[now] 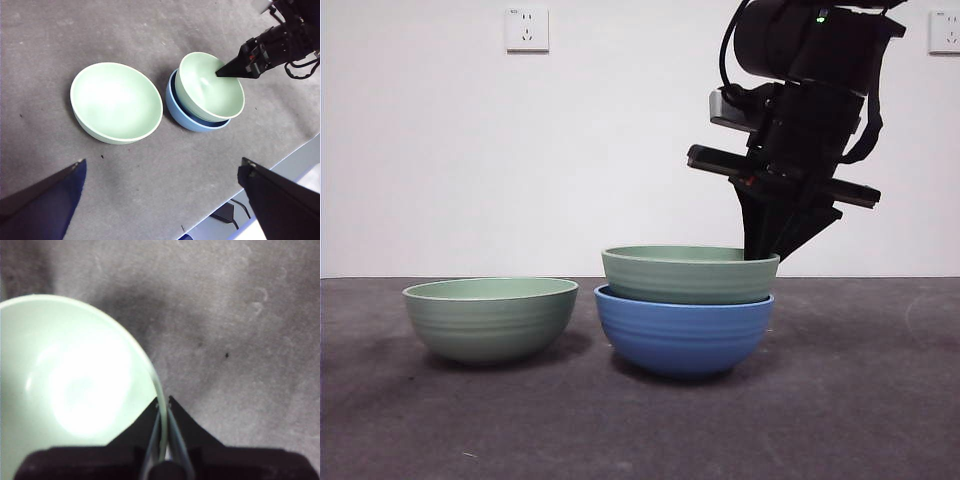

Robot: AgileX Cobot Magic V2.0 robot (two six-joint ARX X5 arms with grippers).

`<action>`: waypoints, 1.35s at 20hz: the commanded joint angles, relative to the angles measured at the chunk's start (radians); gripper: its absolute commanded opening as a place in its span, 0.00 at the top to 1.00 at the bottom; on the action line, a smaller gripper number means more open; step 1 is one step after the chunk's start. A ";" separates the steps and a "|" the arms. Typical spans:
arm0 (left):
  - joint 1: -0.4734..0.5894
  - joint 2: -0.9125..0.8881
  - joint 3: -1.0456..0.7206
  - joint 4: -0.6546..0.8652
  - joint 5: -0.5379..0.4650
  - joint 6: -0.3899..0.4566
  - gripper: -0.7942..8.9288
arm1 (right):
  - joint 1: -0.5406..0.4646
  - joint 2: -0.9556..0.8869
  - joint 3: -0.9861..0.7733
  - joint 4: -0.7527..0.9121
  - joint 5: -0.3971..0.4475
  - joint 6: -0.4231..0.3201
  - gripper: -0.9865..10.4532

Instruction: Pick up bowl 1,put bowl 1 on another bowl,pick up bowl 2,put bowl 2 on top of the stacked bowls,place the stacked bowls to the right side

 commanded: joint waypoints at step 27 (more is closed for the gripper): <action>-0.176 0.459 0.002 0.383 -0.299 -0.137 0.34 | 0.039 -0.500 -0.002 -0.114 0.004 -0.009 0.72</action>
